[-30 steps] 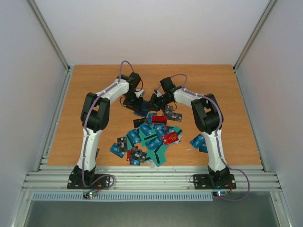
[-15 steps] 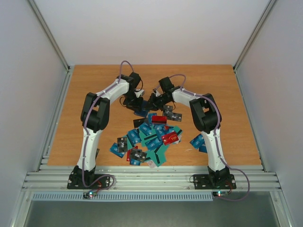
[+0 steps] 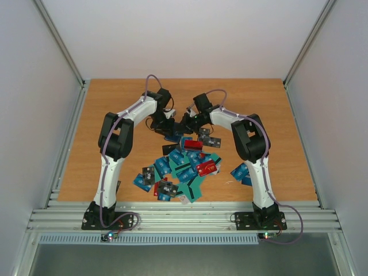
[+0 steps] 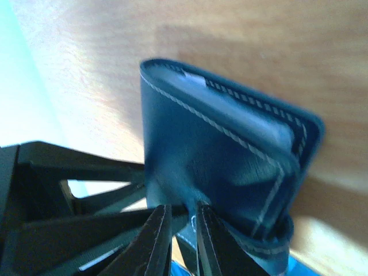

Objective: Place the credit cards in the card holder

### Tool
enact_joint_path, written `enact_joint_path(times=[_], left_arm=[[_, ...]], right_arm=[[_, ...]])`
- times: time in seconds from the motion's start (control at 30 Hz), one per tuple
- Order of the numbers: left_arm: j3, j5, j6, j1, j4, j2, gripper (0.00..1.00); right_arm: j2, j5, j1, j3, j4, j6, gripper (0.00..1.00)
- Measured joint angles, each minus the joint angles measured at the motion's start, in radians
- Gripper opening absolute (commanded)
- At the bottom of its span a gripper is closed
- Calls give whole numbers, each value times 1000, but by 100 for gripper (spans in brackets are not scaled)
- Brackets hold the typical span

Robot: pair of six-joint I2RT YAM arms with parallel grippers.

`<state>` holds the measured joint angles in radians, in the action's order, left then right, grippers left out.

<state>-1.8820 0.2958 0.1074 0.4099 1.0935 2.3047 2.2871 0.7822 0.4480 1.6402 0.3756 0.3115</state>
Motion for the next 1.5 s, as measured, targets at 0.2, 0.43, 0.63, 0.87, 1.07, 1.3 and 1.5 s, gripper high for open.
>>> enact_joint_path(times=[0.2,0.43,0.63,0.87,1.07,1.3,1.5], left_arm=[[5,11,25,1,-5,0,31],[5,13,39,1,-5,0,31],[7,14,42,1,-5,0,31],[7,17,43,1,-5,0,31],[7,17,44,1,-5,0,31],[9,23,60,1,-6,0,31],[11,26,64,1,-8,0,31]], right_arm=[[-86,-32,5,-106,33,-7,14],[-100,-54,19,-126,44,-15,13],[-80,-69,23,-75,68,-22,12],[-80,-56,23,-58,71,-42,12],[-88,-63,22,-55,135,-83,12],[-106,-120,22,-34,246,-141,12],[-109,-131,21,-25,268,-158,12]])
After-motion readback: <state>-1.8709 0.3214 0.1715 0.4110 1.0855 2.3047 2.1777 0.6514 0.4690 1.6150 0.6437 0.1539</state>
